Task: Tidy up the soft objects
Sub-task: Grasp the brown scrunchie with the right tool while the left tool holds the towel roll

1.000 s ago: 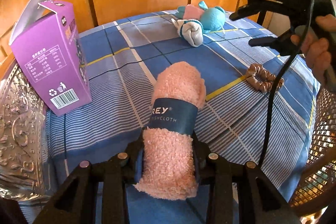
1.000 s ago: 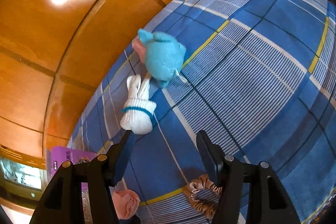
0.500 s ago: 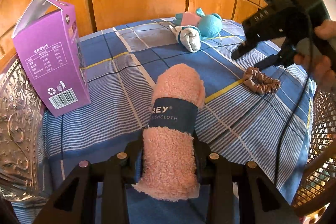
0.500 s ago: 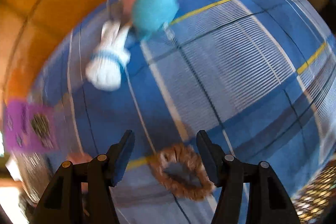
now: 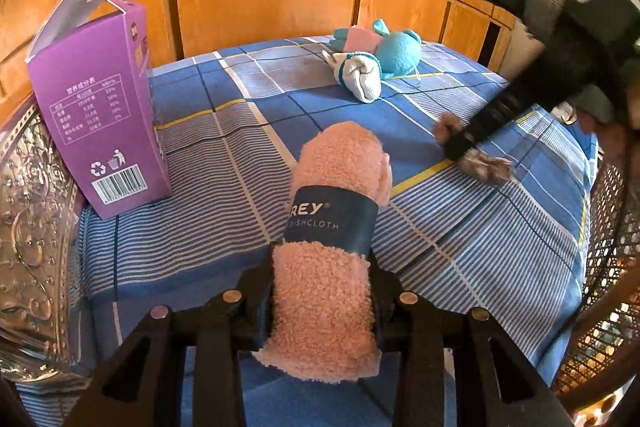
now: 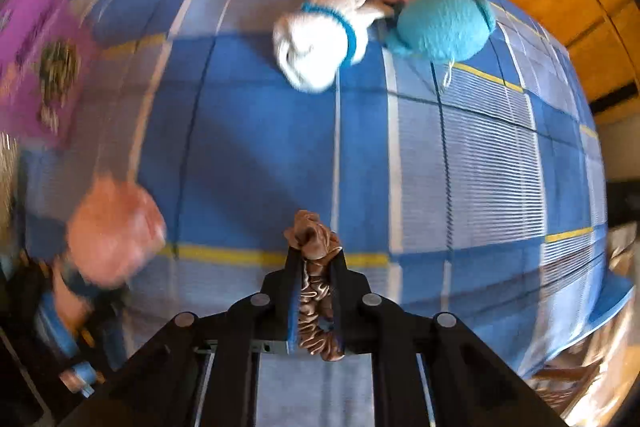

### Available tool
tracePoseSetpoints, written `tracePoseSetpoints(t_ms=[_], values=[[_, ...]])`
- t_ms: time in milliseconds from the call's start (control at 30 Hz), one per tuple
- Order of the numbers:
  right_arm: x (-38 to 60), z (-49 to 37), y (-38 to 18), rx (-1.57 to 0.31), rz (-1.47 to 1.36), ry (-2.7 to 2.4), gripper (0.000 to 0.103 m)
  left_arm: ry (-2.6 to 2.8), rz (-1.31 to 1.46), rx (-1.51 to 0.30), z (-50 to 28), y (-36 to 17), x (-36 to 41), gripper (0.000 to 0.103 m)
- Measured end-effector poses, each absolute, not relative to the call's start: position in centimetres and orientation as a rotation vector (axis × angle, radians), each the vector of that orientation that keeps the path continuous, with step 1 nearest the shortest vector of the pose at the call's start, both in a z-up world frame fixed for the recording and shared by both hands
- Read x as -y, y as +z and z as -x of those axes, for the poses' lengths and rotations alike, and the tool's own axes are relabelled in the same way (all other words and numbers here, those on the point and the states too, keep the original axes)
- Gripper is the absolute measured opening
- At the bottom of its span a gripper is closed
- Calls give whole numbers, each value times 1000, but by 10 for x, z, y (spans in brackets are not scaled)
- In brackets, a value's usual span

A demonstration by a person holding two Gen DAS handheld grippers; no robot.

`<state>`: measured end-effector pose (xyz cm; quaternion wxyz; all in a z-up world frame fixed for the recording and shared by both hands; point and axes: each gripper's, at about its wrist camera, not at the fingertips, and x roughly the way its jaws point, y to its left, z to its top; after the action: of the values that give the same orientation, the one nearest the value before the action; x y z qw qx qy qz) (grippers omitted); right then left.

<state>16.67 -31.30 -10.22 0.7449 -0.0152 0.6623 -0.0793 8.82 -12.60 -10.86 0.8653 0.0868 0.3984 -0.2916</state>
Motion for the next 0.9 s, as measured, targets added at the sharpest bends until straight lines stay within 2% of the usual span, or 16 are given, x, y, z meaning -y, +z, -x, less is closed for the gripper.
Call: tracePoseSetpoints(t_ms=[133,267,500,900], values=[[329,-177,-114,-1368,-137,-212,13,-609,-186,-831,-87,-109,127,38],[338,-171,-113,-1299,-180,-187,15,-603,-197,-824,-85,-109,128,38],[339,-164,-114,-1287,-90,-195,15,-586,-219,-811,-83,-109,130,38],[342,-176,-116,-1294,-113,-195,15,-576,-234,-800,-81,-109,130,38]])
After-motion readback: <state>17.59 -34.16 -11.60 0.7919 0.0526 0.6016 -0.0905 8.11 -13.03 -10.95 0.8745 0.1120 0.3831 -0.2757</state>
